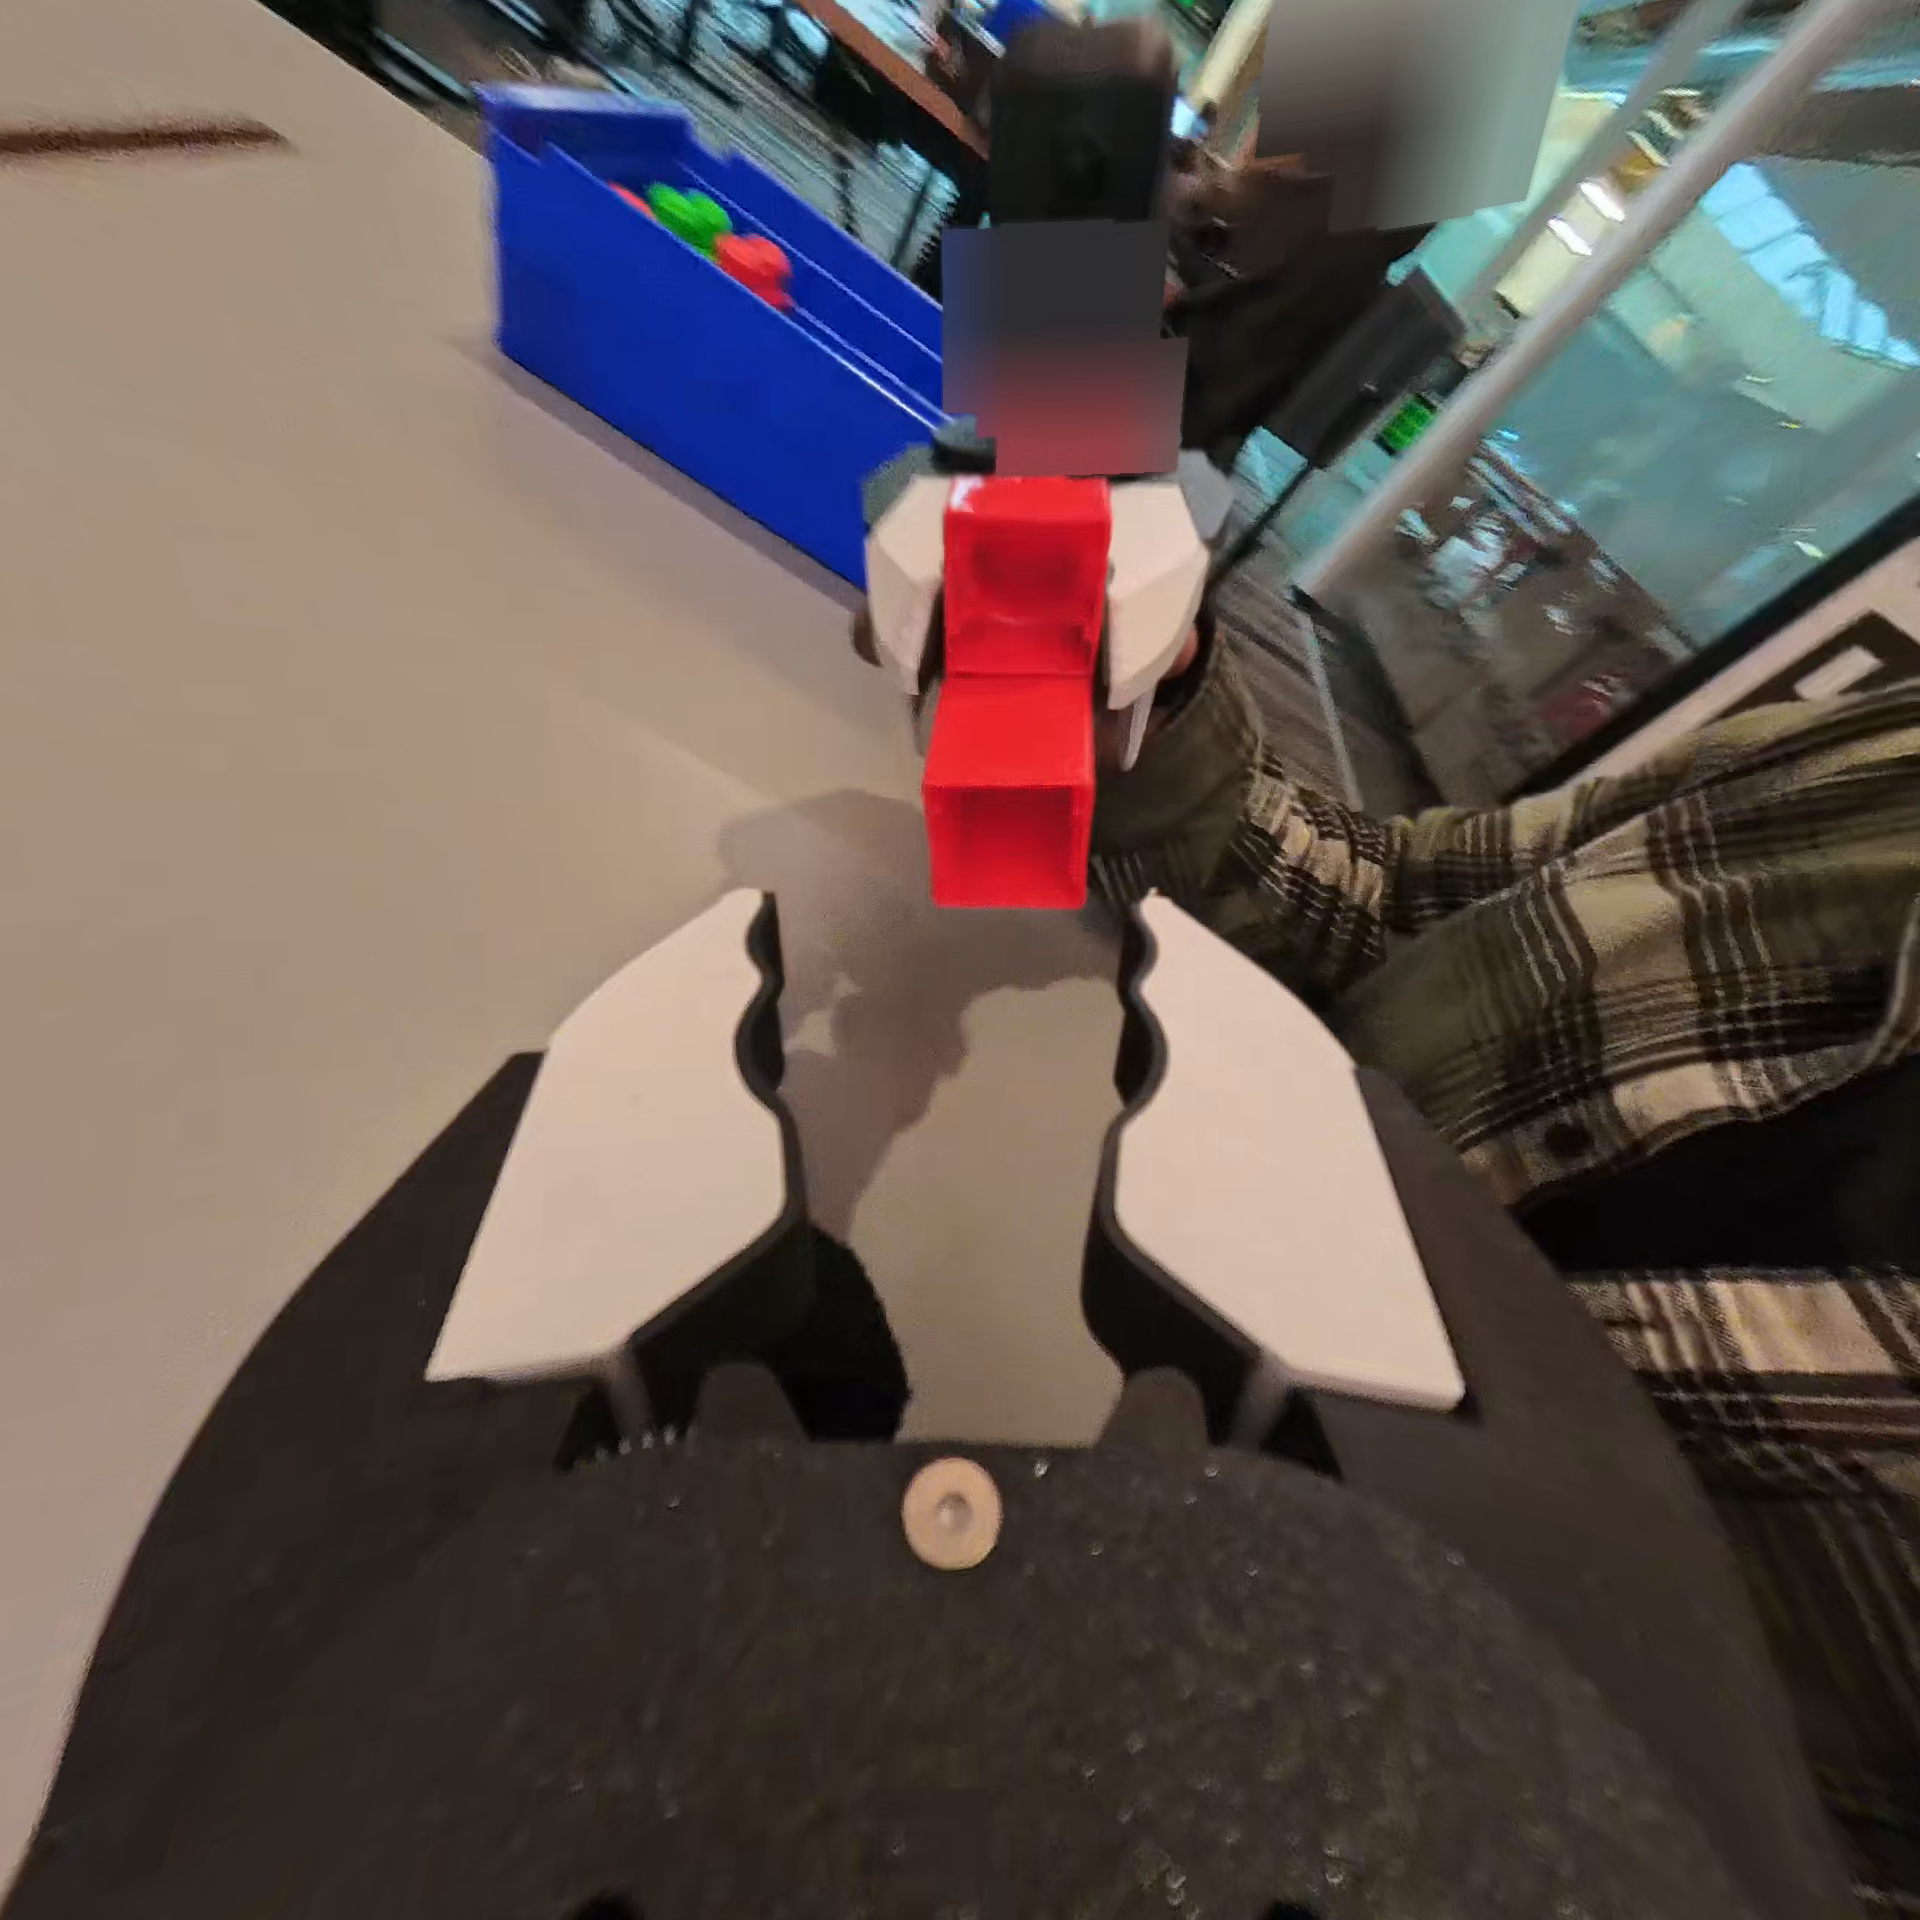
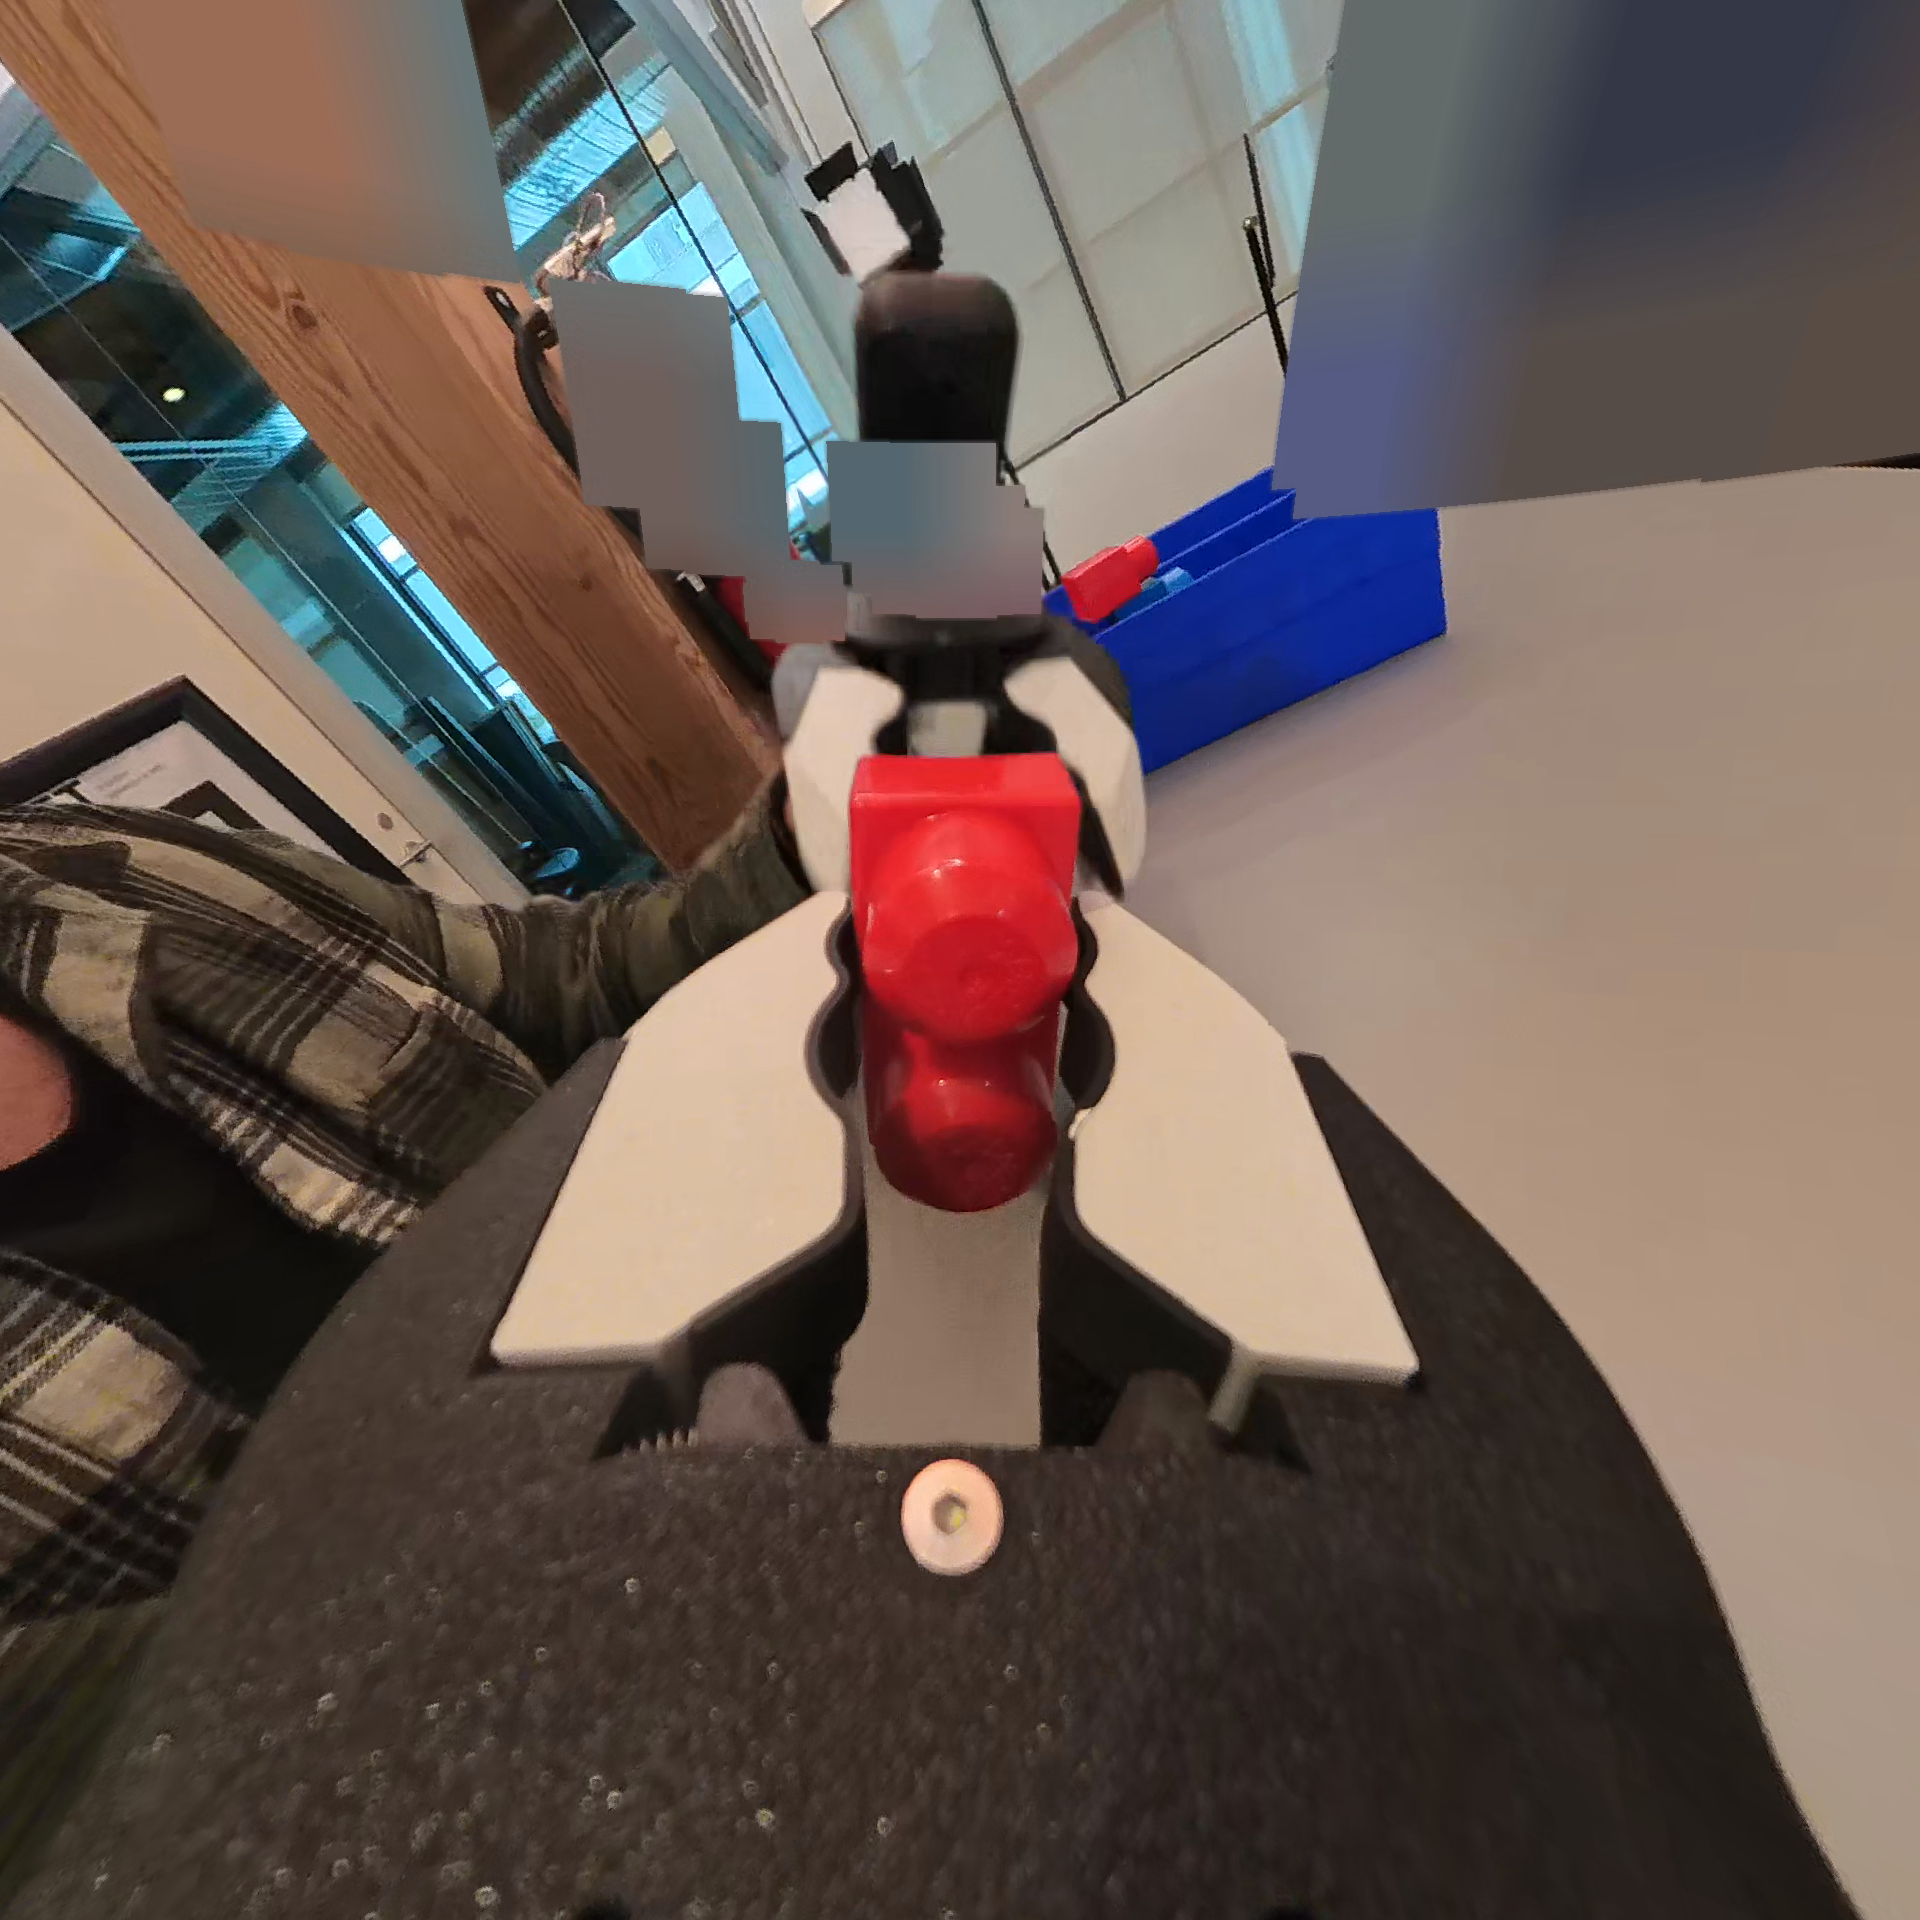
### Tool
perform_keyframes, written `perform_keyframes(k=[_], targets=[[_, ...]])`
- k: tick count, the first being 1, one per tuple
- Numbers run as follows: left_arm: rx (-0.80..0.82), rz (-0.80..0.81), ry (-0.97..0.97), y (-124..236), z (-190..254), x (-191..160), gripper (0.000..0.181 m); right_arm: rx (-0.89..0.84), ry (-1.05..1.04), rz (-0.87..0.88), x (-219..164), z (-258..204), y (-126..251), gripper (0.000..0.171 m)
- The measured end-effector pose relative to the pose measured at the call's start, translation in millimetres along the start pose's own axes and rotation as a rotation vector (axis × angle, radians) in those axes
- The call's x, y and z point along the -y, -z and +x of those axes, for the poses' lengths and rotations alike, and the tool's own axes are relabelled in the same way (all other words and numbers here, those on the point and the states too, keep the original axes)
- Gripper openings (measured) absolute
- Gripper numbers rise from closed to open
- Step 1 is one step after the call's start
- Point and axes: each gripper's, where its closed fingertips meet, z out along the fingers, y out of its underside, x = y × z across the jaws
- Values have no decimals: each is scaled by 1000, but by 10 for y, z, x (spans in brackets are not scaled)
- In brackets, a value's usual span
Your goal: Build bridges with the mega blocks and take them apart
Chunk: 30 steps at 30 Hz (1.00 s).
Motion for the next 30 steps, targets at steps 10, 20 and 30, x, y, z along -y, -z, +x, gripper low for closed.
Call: perform_keyframes(k=[10,20,30], targets=[[-126,56,-27,-450,192,51,36,21,17,20,33,-53,-20,35],[344,222,13,1168,-376,161,35,-91,26,60,101,186,390,36],[1052,119,398,4234,-1352,-719,36,-106,45,-59,-204,175,227,36]])
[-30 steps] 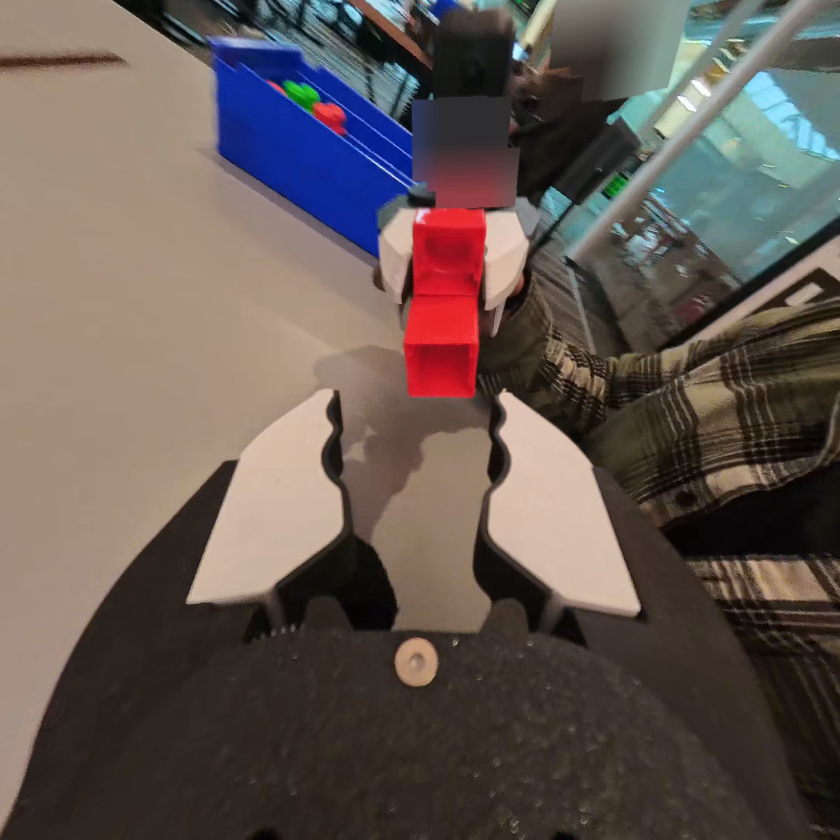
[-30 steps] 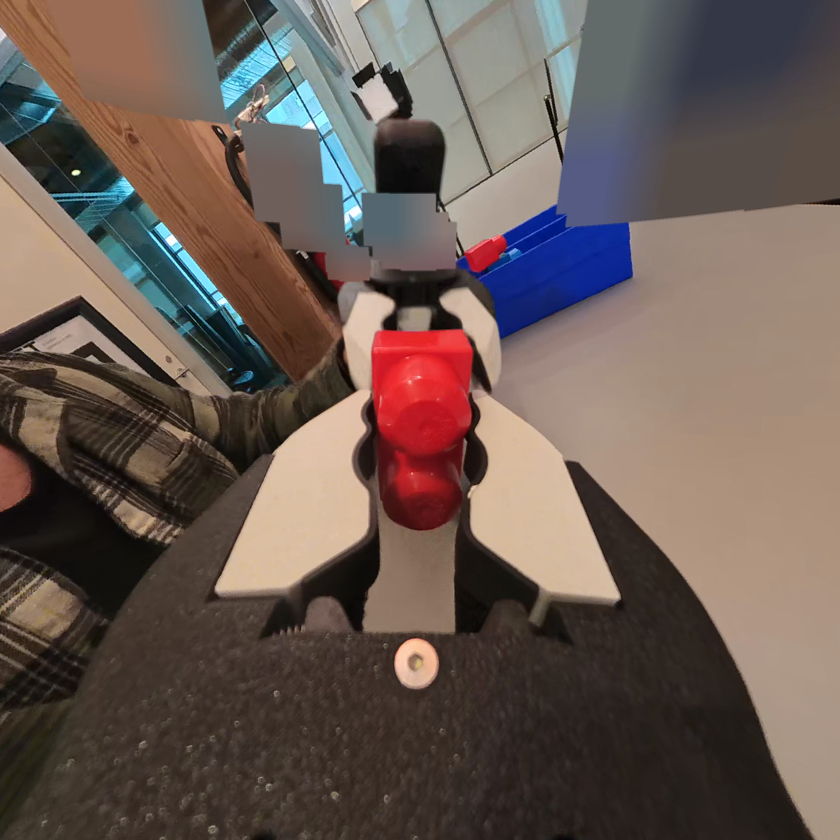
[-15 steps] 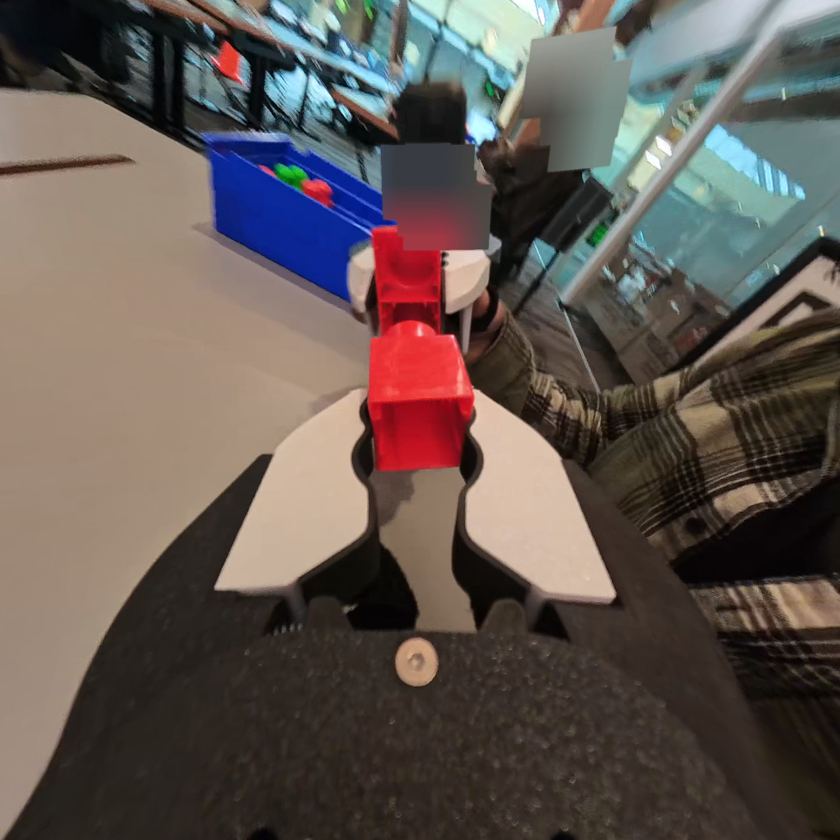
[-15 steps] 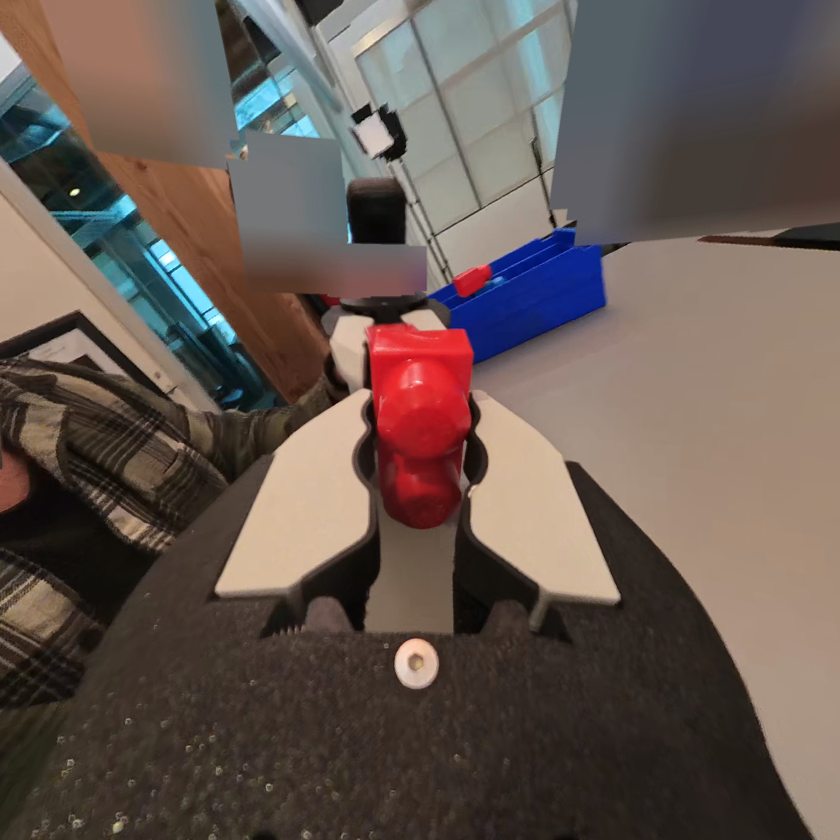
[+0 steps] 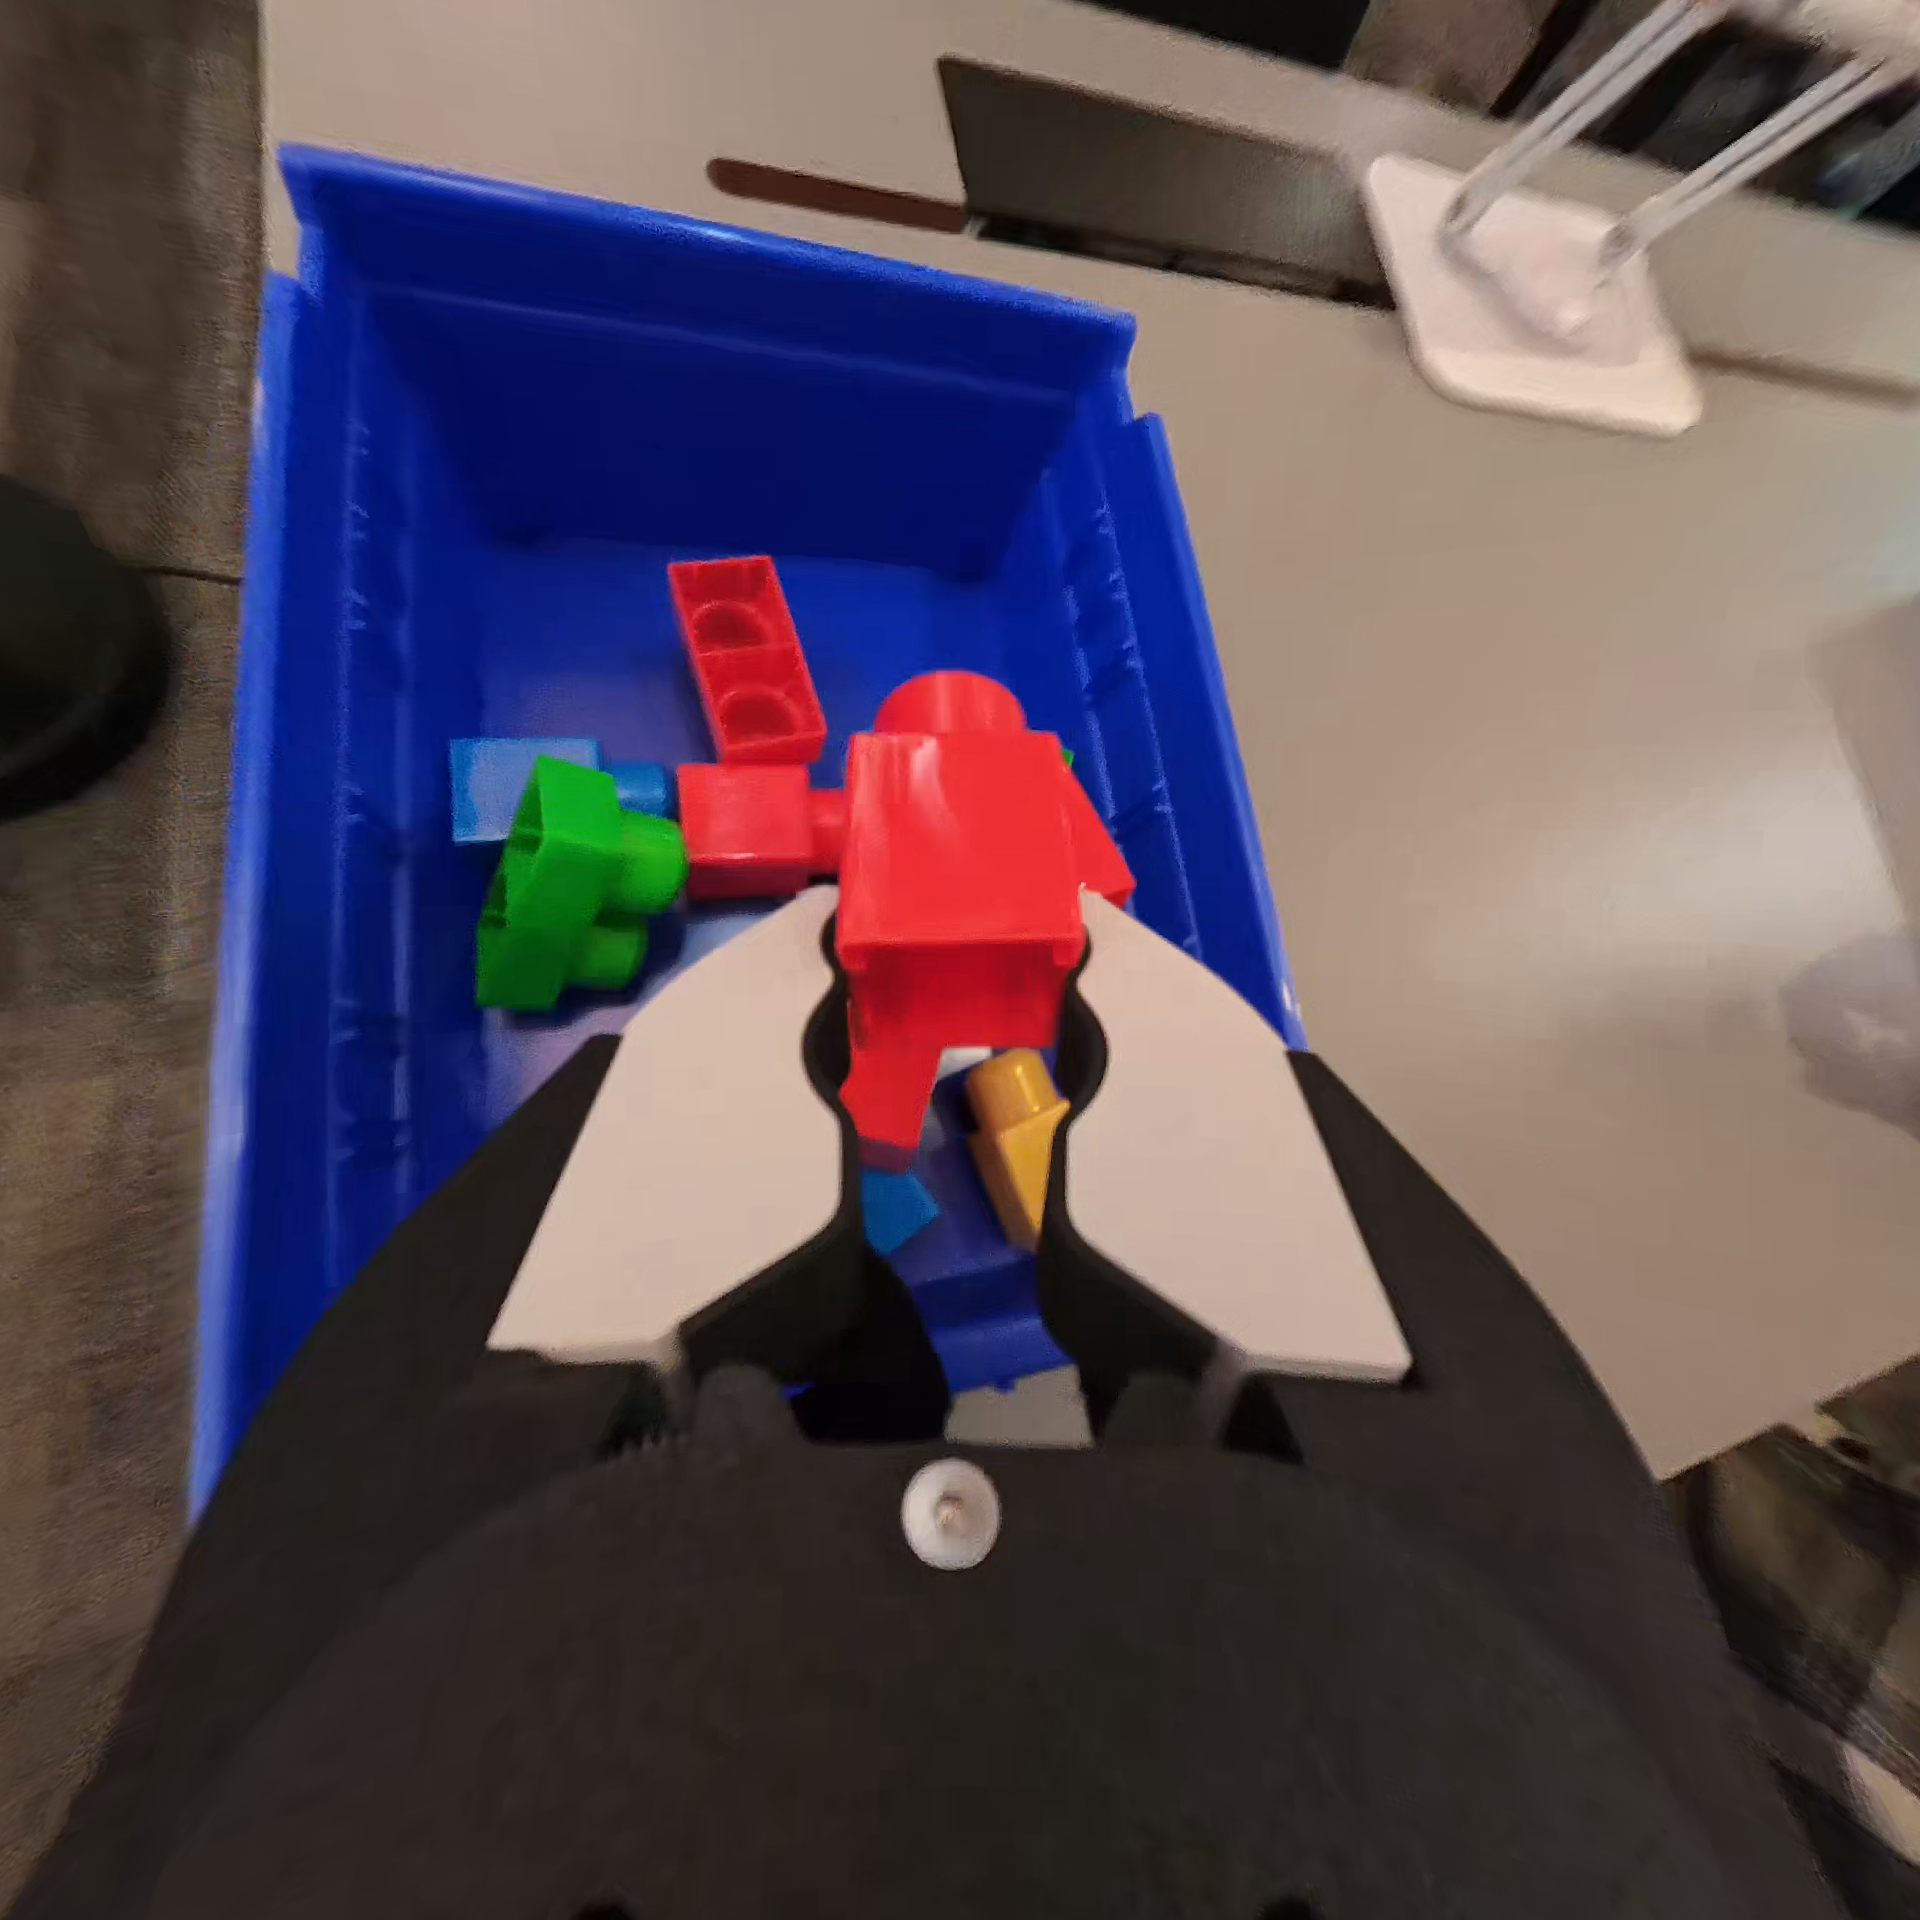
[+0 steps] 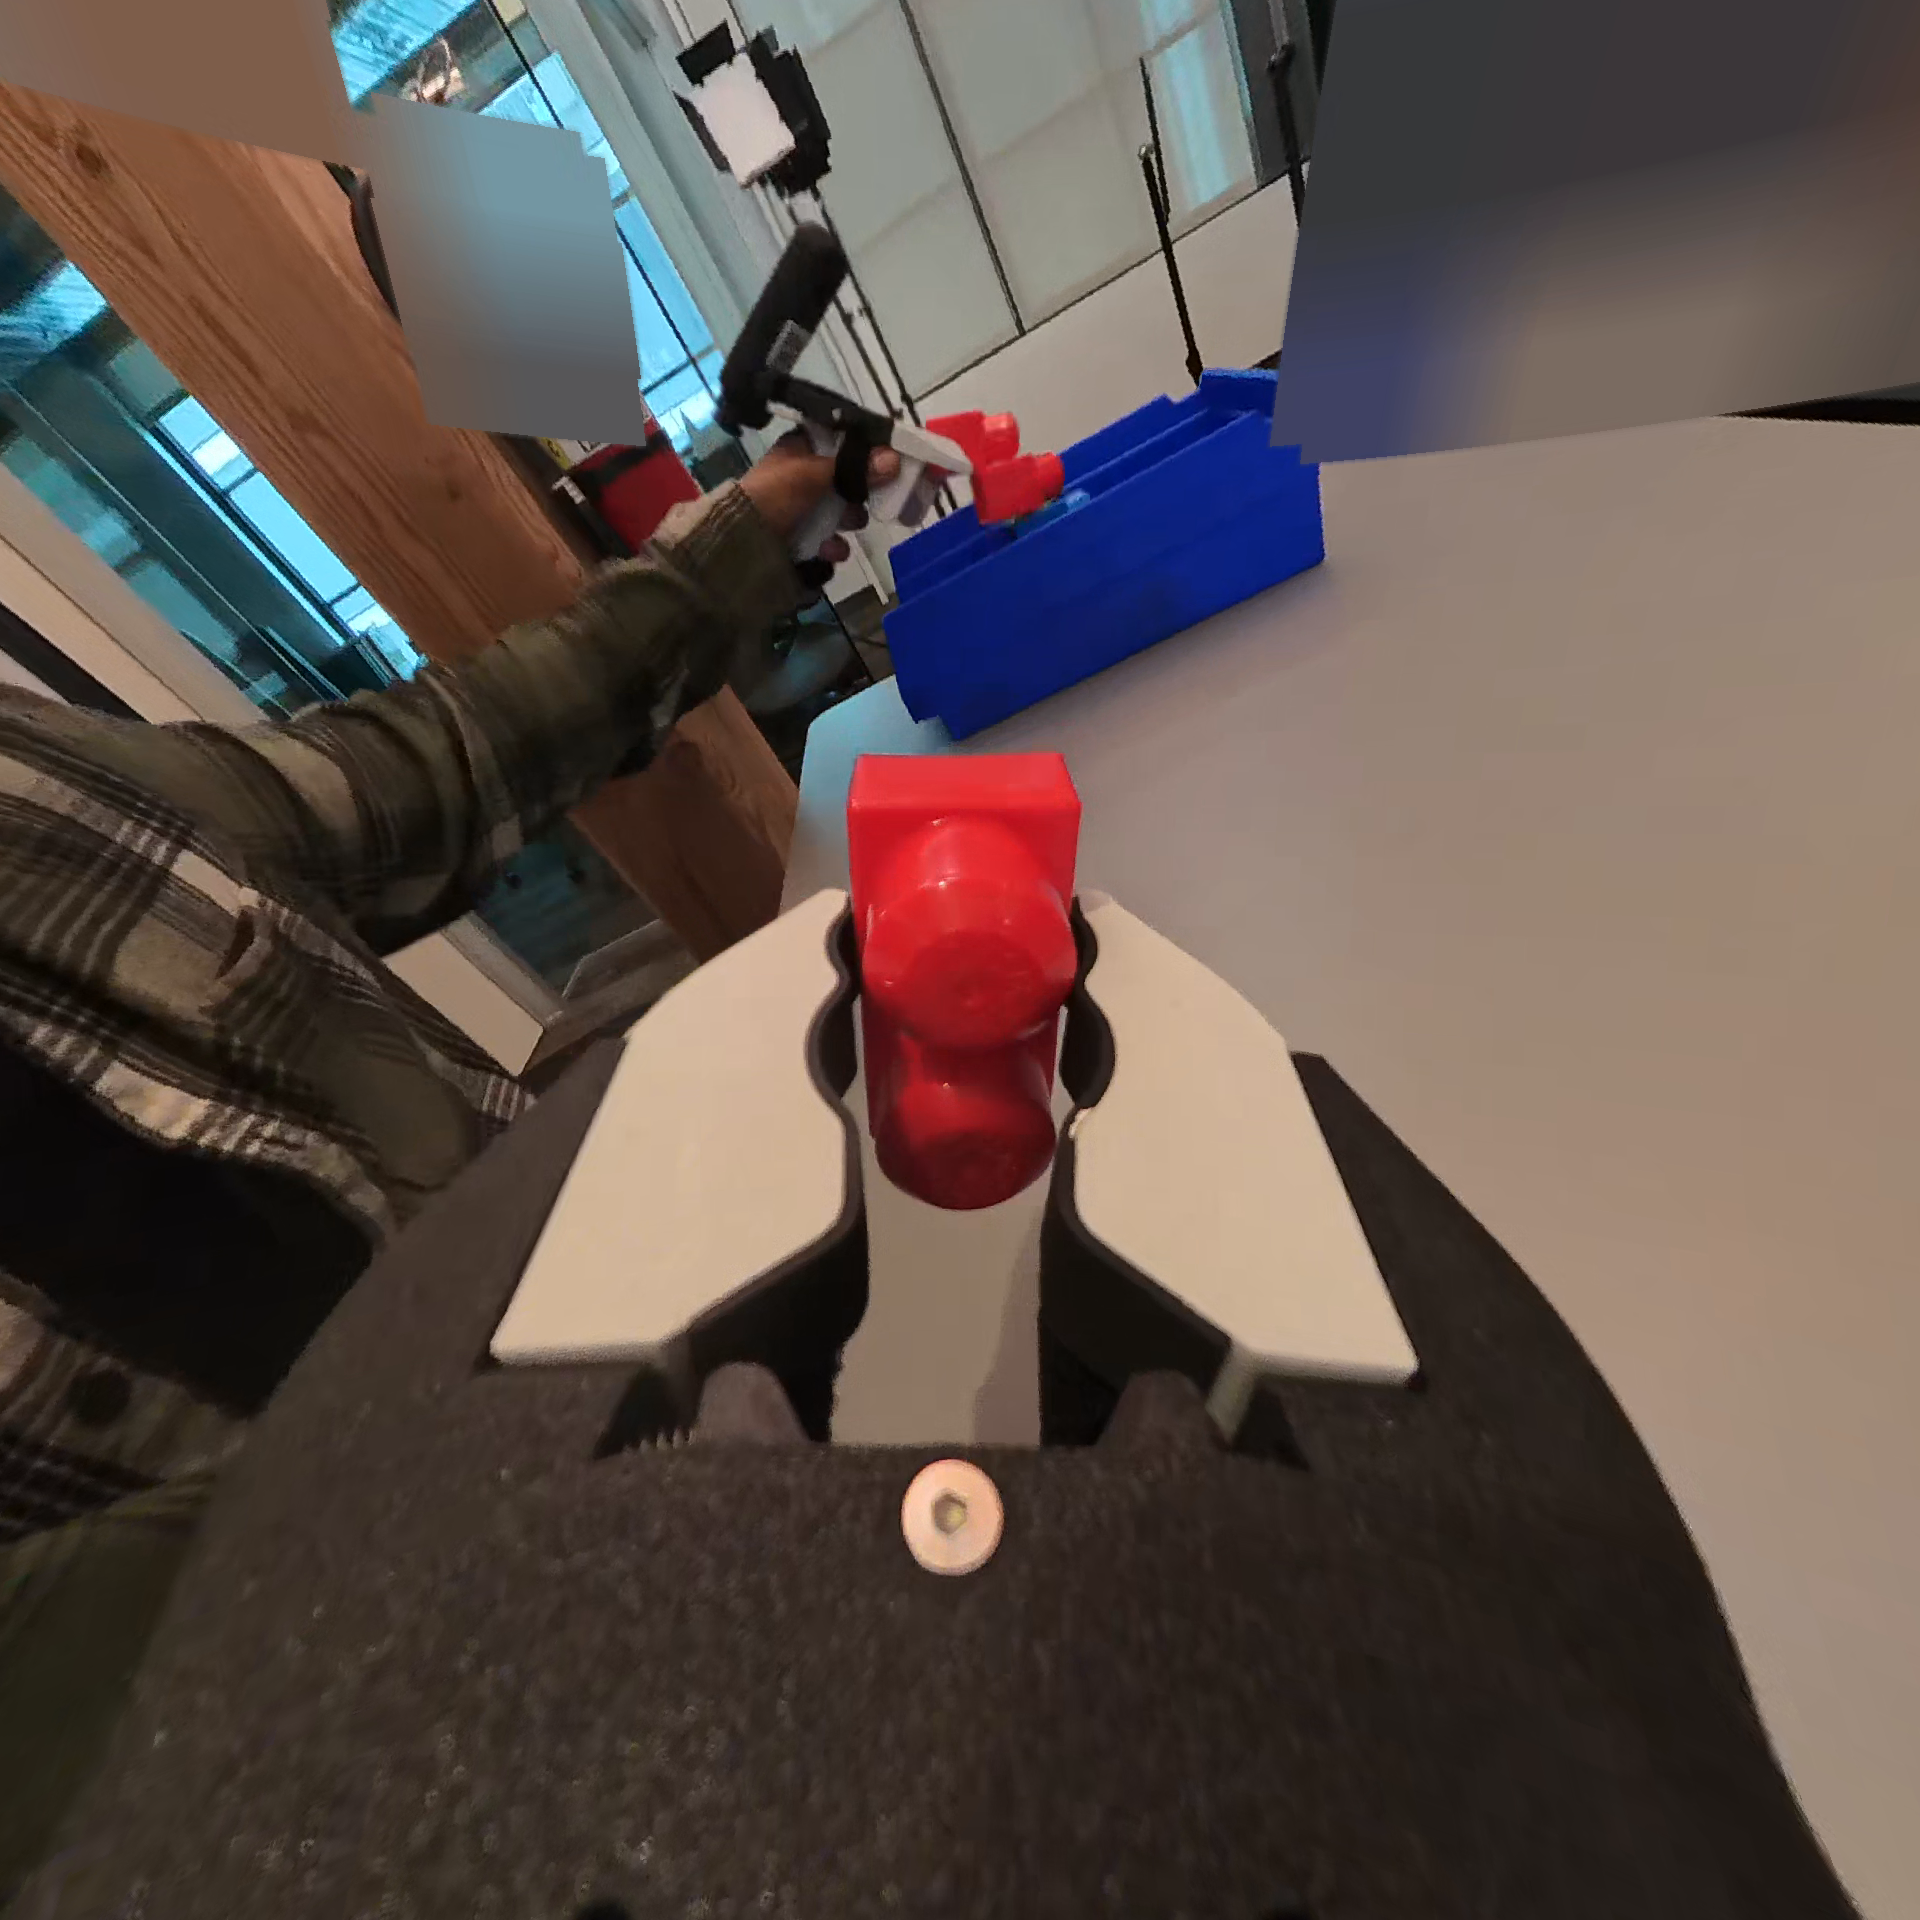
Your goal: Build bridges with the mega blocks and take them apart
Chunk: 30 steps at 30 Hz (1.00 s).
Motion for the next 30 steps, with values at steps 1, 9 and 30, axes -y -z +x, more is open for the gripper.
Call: perform_keyframes(k=[1,9,30], targets=[[-53,31,56,-15,-32,17,36,-2,8,-20,-31,-2,-22,36],[-140,118,176,122,-263,254,66,-54,73,-272,-293,34,-33,36],[-902,-268,-853,-942,4456,-1222,49,35,304,-845,-590,-198,-359,36]])
